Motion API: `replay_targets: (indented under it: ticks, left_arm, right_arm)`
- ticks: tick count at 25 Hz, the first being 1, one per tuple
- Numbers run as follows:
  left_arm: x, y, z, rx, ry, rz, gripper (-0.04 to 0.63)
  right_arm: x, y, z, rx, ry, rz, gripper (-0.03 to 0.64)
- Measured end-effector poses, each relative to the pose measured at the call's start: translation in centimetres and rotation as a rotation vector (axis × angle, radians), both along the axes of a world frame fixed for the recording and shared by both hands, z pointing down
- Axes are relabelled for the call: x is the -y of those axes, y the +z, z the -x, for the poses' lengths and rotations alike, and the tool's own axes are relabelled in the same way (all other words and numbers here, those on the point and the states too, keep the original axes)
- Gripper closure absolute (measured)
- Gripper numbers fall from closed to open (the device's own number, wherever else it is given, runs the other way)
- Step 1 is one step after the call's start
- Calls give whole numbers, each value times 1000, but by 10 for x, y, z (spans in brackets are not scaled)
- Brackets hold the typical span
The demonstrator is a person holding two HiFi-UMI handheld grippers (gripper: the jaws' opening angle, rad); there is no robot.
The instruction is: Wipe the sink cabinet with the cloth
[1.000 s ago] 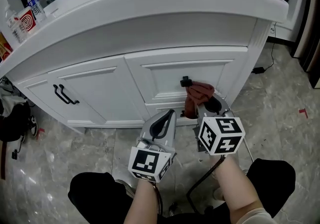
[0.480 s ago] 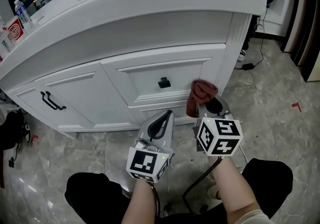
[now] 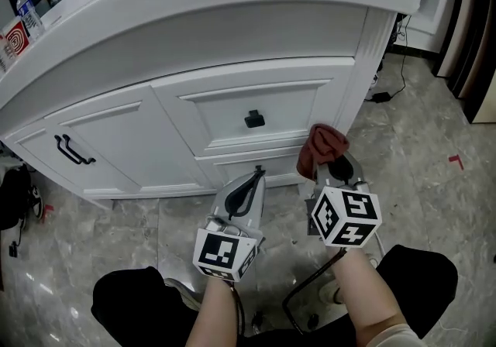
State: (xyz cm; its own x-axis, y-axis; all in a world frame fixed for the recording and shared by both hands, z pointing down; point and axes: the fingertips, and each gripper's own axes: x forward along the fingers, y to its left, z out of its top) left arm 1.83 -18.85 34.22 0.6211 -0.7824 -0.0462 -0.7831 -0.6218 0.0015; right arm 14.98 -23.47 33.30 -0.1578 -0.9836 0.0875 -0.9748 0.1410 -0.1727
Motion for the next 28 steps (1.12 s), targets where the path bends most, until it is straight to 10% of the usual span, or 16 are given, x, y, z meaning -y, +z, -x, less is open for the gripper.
replay_targets:
  ticks: [15,28]
  left_arm:
    - [4,58,117,23,-173,37,595]
    - [8,59,138,-37,-212,49,595]
  right_arm:
    - [10,94,201,-24,-370,83,537]
    - [16,103,233,-44,-443,109,537]
